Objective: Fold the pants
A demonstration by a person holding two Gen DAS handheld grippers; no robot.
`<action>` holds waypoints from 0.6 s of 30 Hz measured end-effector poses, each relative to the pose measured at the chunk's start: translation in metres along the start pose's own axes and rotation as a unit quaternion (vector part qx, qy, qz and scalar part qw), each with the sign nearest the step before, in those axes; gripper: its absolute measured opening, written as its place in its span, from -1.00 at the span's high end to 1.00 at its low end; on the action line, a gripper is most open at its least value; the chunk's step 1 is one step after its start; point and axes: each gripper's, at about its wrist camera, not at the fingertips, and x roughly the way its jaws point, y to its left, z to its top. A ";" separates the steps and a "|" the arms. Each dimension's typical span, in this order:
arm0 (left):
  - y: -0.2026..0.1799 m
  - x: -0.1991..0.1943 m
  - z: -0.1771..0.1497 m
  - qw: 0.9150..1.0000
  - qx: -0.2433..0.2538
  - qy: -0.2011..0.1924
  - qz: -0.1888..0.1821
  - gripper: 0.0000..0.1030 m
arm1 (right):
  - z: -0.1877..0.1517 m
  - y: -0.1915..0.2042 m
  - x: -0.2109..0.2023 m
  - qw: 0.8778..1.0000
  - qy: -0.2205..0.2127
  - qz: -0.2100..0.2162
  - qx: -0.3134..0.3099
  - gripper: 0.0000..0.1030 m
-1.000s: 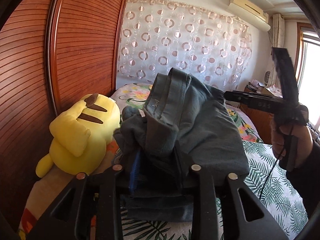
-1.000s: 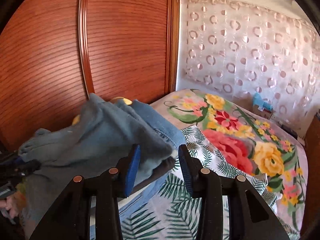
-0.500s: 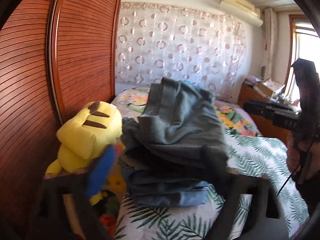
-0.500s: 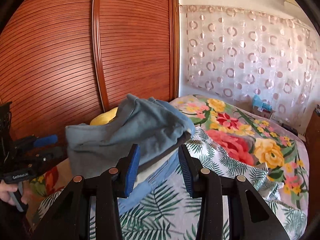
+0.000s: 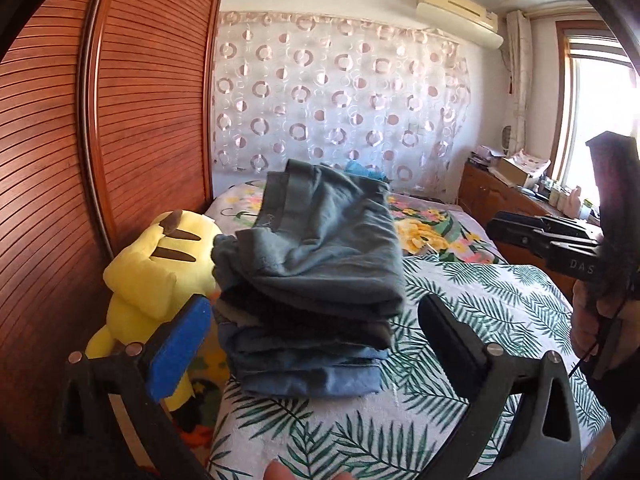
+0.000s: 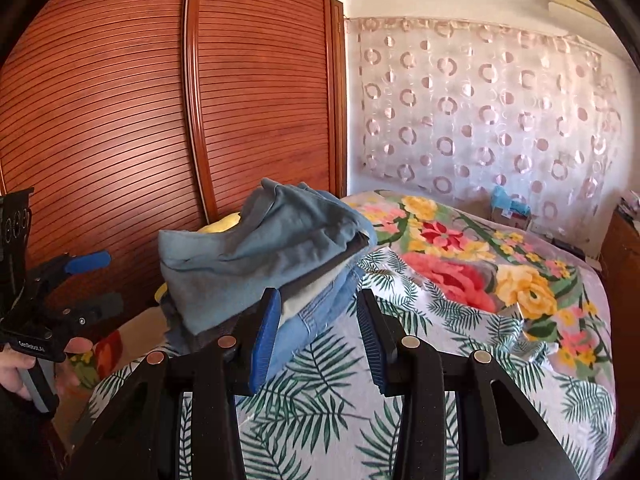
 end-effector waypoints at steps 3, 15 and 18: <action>-0.005 -0.005 -0.002 1.000 0.004 -0.001 -0.004 -1.00 | -0.007 0.006 -0.007 1.000 -0.002 -0.007 0.000 0.20; -0.024 -0.025 -0.008 1.000 0.020 0.005 -0.001 -1.00 | -0.029 0.025 -0.041 0.999 -0.013 -0.027 0.020 -0.74; -0.026 -0.028 -0.010 1.000 0.020 0.006 -0.009 -1.00 | -0.033 0.029 -0.047 0.999 -0.015 -0.036 0.019 -0.75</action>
